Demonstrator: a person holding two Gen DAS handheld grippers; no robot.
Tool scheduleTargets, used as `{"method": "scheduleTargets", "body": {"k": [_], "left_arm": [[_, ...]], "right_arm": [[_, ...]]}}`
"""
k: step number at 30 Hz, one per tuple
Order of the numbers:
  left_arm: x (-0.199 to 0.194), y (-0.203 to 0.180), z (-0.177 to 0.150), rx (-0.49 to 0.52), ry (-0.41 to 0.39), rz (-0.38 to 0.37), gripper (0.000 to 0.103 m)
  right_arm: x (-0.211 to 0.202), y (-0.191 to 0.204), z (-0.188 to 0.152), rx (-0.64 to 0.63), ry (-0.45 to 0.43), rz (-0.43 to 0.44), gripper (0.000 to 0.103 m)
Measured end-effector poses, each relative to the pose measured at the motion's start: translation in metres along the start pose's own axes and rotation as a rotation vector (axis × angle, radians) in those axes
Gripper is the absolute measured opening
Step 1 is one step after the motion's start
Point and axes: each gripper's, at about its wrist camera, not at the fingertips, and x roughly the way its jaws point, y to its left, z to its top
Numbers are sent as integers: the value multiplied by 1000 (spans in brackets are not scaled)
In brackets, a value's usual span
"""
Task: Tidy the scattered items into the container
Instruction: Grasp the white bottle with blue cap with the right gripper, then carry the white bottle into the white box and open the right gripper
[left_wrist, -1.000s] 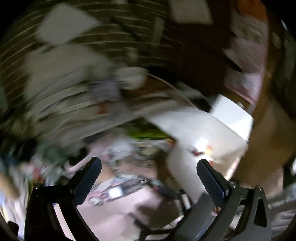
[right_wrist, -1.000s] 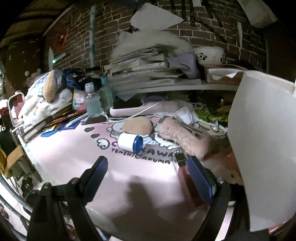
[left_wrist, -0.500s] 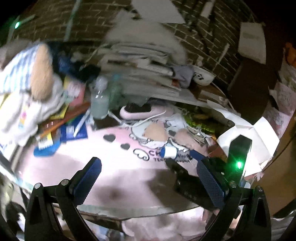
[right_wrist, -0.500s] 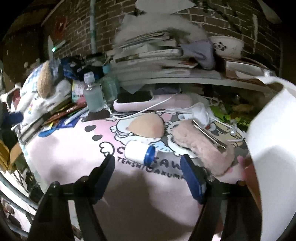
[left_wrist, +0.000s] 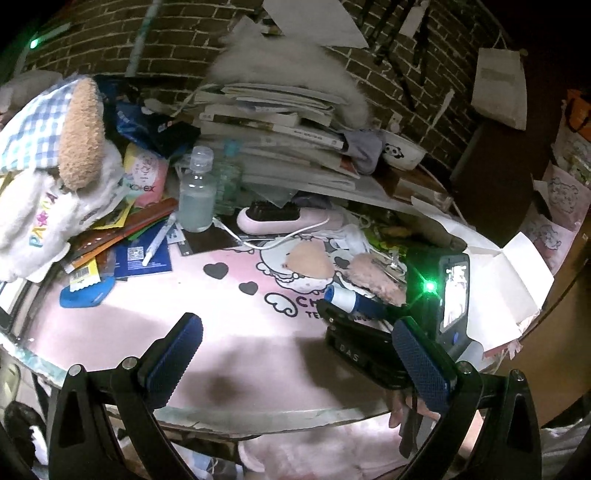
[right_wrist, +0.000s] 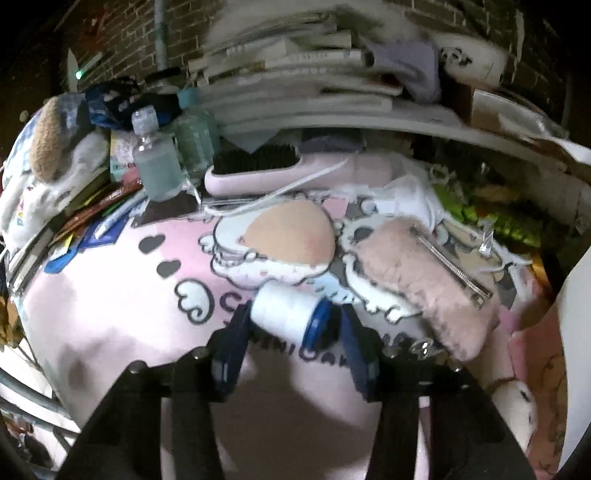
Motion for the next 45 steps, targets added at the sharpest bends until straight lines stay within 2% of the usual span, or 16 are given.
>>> {"method": "scheduleTargets", "body": {"k": [2, 8, 11, 16, 18, 29, 35, 45], "left_arm": [[2, -1, -1, 0, 5, -3, 103], [9, -5, -3, 2, 25, -4, 103], [12, -6, -4, 4, 33, -1, 103], [11, -5, -5, -2, 32, -2, 103], [9, -5, -5, -6, 27, -7, 103], [10, -13, 6, 15, 11, -21, 103], [18, -32, 10, 50, 12, -64, 103], [25, -54, 15, 85, 12, -106, 103]], "right_arm": [[0, -1, -1, 5, -5, 1, 40], [-8, -5, -5, 16, -30, 31, 40], [-19, -1, -5, -11, -68, 18, 40], [-41, 1, -1, -30, -122, 89, 40], [-53, 2, 1, -48, -149, 89, 40], [-120, -8, 20, -139, -261, -30, 40], [-152, -38, 22, -143, -283, -71, 40], [-190, -105, 18, -143, -266, -200, 40]]}}
